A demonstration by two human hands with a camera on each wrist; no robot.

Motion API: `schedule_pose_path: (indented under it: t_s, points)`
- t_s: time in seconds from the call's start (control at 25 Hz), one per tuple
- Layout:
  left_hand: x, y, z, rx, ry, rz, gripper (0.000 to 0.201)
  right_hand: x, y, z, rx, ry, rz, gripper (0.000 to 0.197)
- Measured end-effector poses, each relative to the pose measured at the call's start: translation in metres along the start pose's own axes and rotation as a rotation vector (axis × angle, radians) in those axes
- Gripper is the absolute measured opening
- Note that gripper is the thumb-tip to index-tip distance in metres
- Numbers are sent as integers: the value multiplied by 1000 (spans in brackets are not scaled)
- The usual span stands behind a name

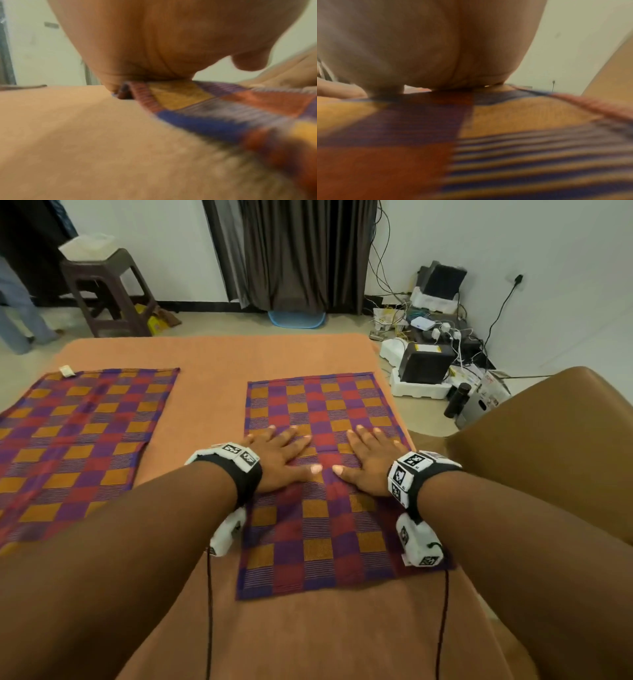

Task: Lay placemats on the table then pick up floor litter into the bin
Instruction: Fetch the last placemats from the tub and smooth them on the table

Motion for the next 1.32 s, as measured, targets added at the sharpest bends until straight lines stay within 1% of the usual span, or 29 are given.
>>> schedule_pose_path:
  t_s: [0.04, 0.08, 0.12, 0.16, 0.24, 0.28, 0.32, 0.36, 0.4, 0.44, 0.48, 0.52, 0.56, 0.6, 0.64, 0.68, 0.72, 0.76, 0.8, 0.88, 0.92, 0.96, 1.04, 1.12, 1.2, 1.32]
  points:
    - [14, 3, 4, 21, -52, -41, 106, -15, -3, 5, 11, 45, 11, 101]
    - [26, 2, 7, 18, -95, -80, 113, -26, -6, 10, 7, 83, 15, 103]
    - [28, -2, 11, 3, -115, -113, 115, -30, -9, 19, 3, 106, 10, 103]
    - [21, -10, 17, -46, -84, -136, 112, -25, -9, 29, -1, 94, 1, 104]
    - [-19, -31, 34, -206, 111, -148, 100, 8, -7, 44, -3, -31, -27, 103]
    - [-40, -37, 45, -234, 211, -120, 93, 27, -2, 51, 5, -111, -56, 103]
    - [-55, -33, 55, -190, 257, -100, 89, 43, 7, 61, 24, -169, -73, 103]
    - [-61, -20, 64, -99, 236, -108, 91, 49, 14, 71, 56, -185, -59, 105]
    - [-56, 0, 69, 19, 160, -124, 102, 45, 25, 78, 92, -161, -25, 108]
    - [-43, 14, 76, 113, 46, -134, 114, 32, 31, 87, 127, -98, -6, 111]
    - [-26, 24, 83, 163, -73, -132, 124, 16, 39, 94, 156, -14, -18, 114]
    - [-14, 26, 93, 176, -165, -139, 129, 3, 40, 105, 167, 69, -53, 117]
    - [-9, 27, 106, 181, -206, -141, 131, -2, 41, 119, 161, 114, -98, 119]
    - [-13, 29, 116, 184, -196, -136, 128, 4, 40, 129, 147, 98, -131, 120]
    - [-28, 33, 132, 190, -138, -132, 120, 19, 42, 144, 138, 27, -146, 118]
    - [-48, 38, 147, 204, -61, -137, 109, 36, 45, 156, 157, -66, -145, 113]
    - [-64, 44, 167, 243, -17, -139, 100, 50, 49, 175, 193, -138, -136, 108]
    - [-74, 49, 189, 283, -19, -131, 95, 56, 53, 195, 221, -151, -129, 104]
    - [-79, 55, 202, 292, -34, -123, 93, 51, 60, 208, 223, -105, -133, 104]
    - [-83, 45, 236, 185, -66, -79, 89, 37, 55, 239, 153, 1, -171, 107]
    - [-83, 38, 260, 145, -83, -26, 87, 39, 53, 259, 153, 8, -192, 108]
    - [-86, 34, 286, 121, -95, 28, 87, 49, 50, 281, 150, -36, -185, 108]
    - [-96, 37, 327, 79, -115, 43, 90, 69, 38, 321, 73, -113, -154, 106]
    - [-111, 45, 363, 71, -143, 32, 93, 85, 25, 359, 1, -133, -144, 103]
    - [-125, 59, 397, 67, -174, 31, 92, 100, 25, 395, -3, -130, -145, 102]
    - [-142, 82, 452, 26, -188, 71, 93, 119, 39, 442, -16, -145, -119, 109]
Point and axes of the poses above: each hand's wrist, its own z-axis away from the middle knuckle, its own y-axis out of the palm, x = y × z, the point moved 8 cm from there along -z, towards the middle knuckle, and after that the axes turned 4 degrees about -y, right-handed, at the moved point
